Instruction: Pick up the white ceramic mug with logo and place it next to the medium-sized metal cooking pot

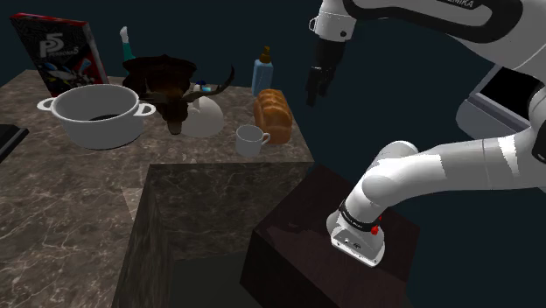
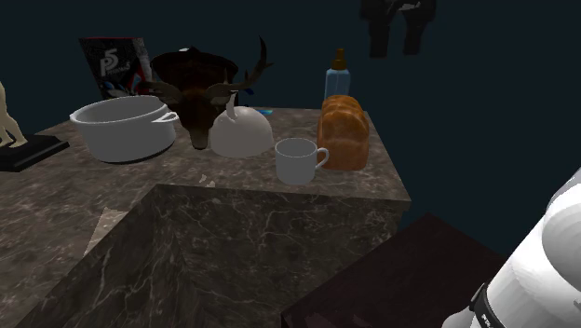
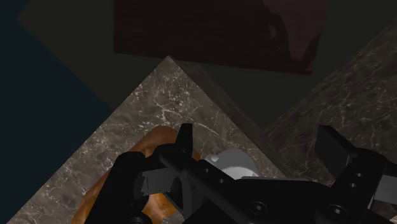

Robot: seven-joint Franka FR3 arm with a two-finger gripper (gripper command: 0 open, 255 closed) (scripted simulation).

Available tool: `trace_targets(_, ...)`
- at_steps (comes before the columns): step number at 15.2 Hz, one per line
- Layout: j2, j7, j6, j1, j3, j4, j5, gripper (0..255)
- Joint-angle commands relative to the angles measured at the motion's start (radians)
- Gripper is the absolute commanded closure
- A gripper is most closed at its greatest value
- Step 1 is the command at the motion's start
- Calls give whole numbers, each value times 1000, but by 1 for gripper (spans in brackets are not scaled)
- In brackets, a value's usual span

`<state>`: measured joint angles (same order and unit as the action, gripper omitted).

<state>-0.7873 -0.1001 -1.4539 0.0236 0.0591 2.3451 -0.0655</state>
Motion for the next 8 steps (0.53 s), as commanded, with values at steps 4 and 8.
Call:
trace_targets(4,60,26,-102,-6,35,36,-11,0)
trace_targets(8,159,63,-238,-11,81,65,-20,0)
